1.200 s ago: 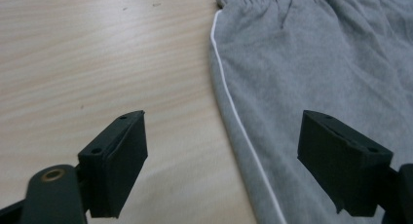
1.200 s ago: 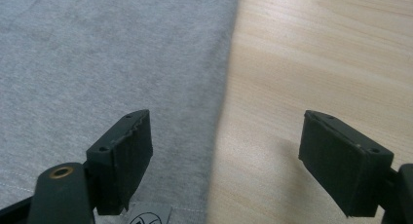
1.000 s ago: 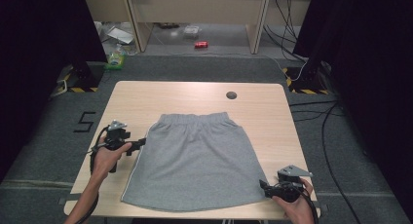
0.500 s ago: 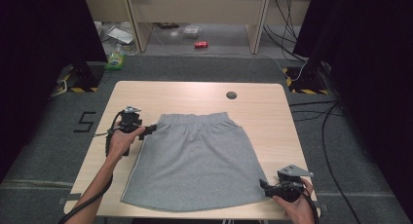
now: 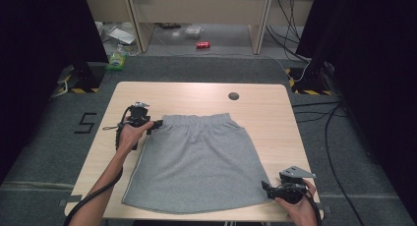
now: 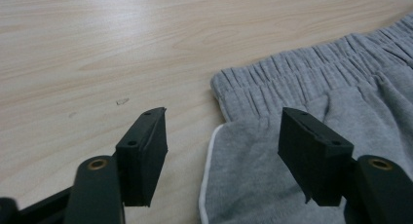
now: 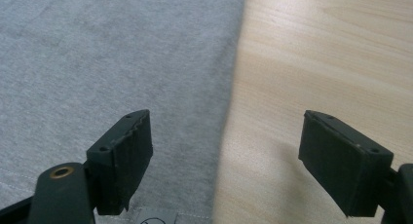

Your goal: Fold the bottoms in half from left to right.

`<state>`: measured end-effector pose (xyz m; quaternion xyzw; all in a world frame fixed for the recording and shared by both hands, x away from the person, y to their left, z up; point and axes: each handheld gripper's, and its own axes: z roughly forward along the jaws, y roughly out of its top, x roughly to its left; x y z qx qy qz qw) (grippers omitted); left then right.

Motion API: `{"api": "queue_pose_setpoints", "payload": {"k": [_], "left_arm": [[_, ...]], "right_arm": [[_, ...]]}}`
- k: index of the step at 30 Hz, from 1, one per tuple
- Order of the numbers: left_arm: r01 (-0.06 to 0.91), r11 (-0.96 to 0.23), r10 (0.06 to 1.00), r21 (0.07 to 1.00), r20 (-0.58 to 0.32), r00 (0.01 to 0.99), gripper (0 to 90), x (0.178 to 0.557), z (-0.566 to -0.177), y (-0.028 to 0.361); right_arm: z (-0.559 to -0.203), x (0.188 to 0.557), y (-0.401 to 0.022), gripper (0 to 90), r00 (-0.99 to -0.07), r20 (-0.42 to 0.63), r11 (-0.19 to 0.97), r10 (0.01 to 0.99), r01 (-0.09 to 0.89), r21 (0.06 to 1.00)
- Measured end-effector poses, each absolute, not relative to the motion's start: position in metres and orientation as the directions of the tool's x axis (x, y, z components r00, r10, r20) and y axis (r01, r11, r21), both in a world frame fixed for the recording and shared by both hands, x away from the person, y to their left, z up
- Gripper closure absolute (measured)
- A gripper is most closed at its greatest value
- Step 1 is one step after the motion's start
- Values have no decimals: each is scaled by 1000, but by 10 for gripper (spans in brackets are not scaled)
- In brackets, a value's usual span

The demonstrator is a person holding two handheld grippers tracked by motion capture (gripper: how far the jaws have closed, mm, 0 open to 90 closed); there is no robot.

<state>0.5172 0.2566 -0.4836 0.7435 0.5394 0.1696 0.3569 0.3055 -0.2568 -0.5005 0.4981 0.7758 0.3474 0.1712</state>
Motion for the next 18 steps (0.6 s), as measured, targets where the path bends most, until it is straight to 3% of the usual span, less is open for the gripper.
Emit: {"api": "queue_pose_setpoints", "payload": {"k": [18], "left_arm": [[728,-196,929,657,-112,352,450,549,-497,231]], "right_arm": [[-501,306,-255,206,-453,79,270,888,652,708]]}}
